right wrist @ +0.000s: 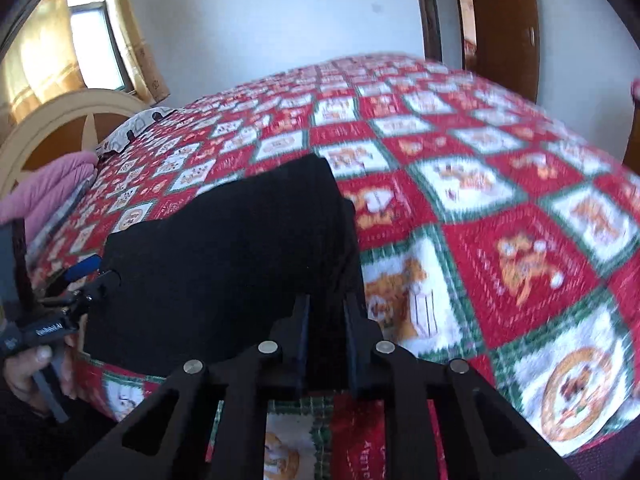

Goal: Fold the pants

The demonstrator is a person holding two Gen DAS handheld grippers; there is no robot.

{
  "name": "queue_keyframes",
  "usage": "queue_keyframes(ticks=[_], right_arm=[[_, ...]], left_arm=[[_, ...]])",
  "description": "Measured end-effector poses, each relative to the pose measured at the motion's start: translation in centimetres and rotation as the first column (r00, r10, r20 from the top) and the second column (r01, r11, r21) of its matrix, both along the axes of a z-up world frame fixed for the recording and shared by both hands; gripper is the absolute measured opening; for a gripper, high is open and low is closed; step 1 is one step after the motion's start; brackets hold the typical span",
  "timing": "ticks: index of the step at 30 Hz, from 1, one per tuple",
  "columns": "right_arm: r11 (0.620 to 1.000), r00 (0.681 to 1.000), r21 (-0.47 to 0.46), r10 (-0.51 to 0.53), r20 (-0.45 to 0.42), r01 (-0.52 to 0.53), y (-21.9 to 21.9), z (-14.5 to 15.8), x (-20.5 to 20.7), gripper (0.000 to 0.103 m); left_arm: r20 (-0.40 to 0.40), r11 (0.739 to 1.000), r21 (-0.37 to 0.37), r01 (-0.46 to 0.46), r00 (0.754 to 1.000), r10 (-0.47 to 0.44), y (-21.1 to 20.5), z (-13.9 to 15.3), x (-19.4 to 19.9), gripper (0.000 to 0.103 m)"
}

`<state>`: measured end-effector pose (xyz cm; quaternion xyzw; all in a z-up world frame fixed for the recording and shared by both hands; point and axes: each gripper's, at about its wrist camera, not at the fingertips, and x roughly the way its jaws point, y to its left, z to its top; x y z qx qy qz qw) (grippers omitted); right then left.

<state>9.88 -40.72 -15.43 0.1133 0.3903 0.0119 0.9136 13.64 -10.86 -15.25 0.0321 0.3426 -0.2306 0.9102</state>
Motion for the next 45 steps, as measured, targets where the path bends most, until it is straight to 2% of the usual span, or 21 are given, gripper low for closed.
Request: queue_keyframes(ticks=[3, 5, 9, 11, 12, 13, 17, 19, 21, 23, 25, 28, 30, 32, 35, 45], right_arm=[[0.975, 0.997, 0.217, -0.029, -0.065, 0.042, -3.2, -1.5, -0.1, 0.015], [0.965, 0.996, 0.26, -0.021, -0.084, 0.042, -4.0, -2.1, 0.1, 0.015], [0.981, 0.996, 0.196, 0.005, -0.085, 0.012, -3.2, -2.0, -0.1, 0.016], [0.979, 0.997, 0.202, 0.005, -0.072, 0.01, -3.3, -1.5, -0.3, 0.025], [0.981, 0.998, 0.194, -0.006, -0.067, 0.019, -3.3, -1.3, -0.4, 0.042], [0.985, 0.998, 0.167, -0.03, -0.06, 0.04, -3.4, -1.0, -0.6, 0.054], [0.992, 0.993, 0.054, -0.115, 0.018, 0.114, -3.5, 0.6, -1.3, 0.054], [0.992, 0.99, 0.017, -0.122, 0.072, 0.121, -3.2, 1.6, -1.6, 0.054], [0.996, 0.99, 0.016, -0.09, 0.105, 0.088, -2.4, 2.6, -1.3, 0.054], [0.999, 0.992, 0.01, -0.046, 0.12, 0.045, -1.3, 3.2, -0.1, 0.054], [1.0, 0.99, -0.008, -0.011, 0.142, 0.012, 0.1, 3.8, 1.3, 0.054], [0.999, 0.994, -0.024, 0.043, 0.104, -0.041, 2.1, 3.4, 4.3, 0.054], [0.997, 1.0, -0.072, 0.023, 0.017, -0.021, 2.8, 1.9, 6.6, 0.054], [0.995, 0.998, -0.089, -0.057, -0.029, 0.054, 1.8, -0.1, 7.8, 0.058], [0.999, 0.997, -0.015, -0.051, -0.051, 0.05, 0.2, -1.4, 7.7, 0.063], [0.998, 0.998, -0.007, -0.066, 0.01, 0.066, 0.1, -0.5, 5.5, 0.065]], left_arm=[[-0.024, 1.0, -0.006, -0.005, 1.0, 0.005, 0.7, -1.1, 0.3, 0.103], [-0.044, 1.0, -0.019, -0.01, 0.999, 0.009, 1.1, -1.6, 0.4, 0.103], [-0.04, 1.0, -0.013, -0.028, 0.999, 0.027, 1.7, -1.4, 0.4, 0.103], [0.016, 0.999, -0.002, -0.049, 0.999, 0.049, 2.1, -0.4, 0.0, 0.103], [0.05, 0.998, 0.008, -0.059, 0.997, 0.059, 2.3, 0.2, -0.1, 0.103], [0.07, 0.998, 0.014, -0.065, 0.995, 0.064, 2.5, 0.6, 0.0, 0.103], [0.104, 0.997, 0.019, -0.073, 0.992, 0.071, 3.5, 1.9, 1.9, 0.103], [0.12, 0.998, 0.019, -0.054, 0.991, 0.052, 3.6, 2.2, 2.7, 0.102], [0.09, 1.0, 0.014, -0.004, 0.996, 0.003, 3.3, 2.0, 3.9, 0.092], [0.038, 1.0, 0.022, 0.02, 0.999, -0.021, 2.8, 1.5, 4.9, 0.058], [0.007, 0.997, 0.068, 0.021, 1.0, -0.021, 2.2, 0.8, 5.5, 0.047], [0.014, 0.985, 0.168, -0.039, 0.999, 0.038, 1.6, -0.5, 6.0, 0.052], [0.001, 0.986, 0.152, -0.072, 0.997, 0.072, 2.1, -1.2, 6.4, 0.061], [0.0, 0.983, 0.143, -0.114, 0.993, 0.115, 2.5, -1.5, 7.0, 0.076], [-0.01, 0.984, 0.127, -0.127, 0.992, 0.129, 2.9, -1.8, 7.3, 0.079], [0.026, 0.983, 0.099, -0.152, 0.988, 0.15, 3.6, 0.0, 4.8, 0.078]])
